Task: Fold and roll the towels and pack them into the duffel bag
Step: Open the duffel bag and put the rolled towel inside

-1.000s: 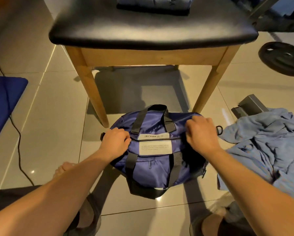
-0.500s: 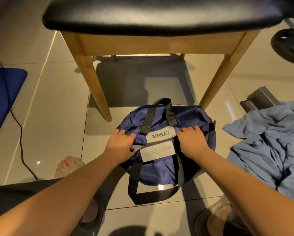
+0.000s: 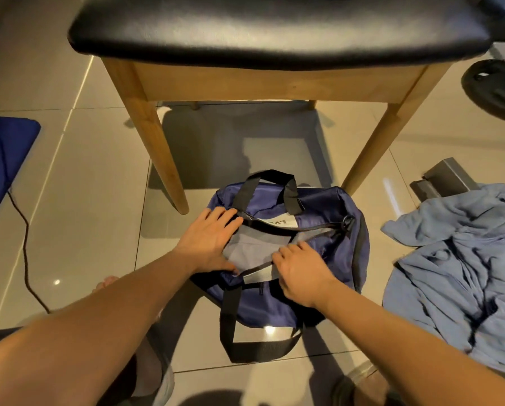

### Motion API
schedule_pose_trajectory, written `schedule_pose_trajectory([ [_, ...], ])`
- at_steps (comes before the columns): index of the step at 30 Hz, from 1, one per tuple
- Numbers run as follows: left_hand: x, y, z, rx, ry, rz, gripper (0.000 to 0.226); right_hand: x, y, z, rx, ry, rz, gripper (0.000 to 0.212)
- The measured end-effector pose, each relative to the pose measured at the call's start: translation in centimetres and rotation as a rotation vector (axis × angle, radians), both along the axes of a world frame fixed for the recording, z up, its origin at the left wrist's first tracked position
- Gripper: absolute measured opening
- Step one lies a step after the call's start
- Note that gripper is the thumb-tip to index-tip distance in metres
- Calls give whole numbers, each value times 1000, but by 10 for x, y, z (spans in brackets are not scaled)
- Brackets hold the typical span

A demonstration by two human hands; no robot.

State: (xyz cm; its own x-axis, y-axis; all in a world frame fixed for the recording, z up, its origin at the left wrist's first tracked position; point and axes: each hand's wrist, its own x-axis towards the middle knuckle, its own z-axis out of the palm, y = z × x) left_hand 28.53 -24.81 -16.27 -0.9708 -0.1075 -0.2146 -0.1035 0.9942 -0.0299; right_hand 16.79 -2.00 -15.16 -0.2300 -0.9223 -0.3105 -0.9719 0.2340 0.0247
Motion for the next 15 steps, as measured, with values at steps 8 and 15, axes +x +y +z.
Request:
schedule_pose_trajectory([
  [8,-35,-12,9,26,-166,22,131,24,21,1,377,-89,-139,37],
  [15,-27,-6,-1,39,-80,22,131,10,-24,-29,311,18,-144,54],
])
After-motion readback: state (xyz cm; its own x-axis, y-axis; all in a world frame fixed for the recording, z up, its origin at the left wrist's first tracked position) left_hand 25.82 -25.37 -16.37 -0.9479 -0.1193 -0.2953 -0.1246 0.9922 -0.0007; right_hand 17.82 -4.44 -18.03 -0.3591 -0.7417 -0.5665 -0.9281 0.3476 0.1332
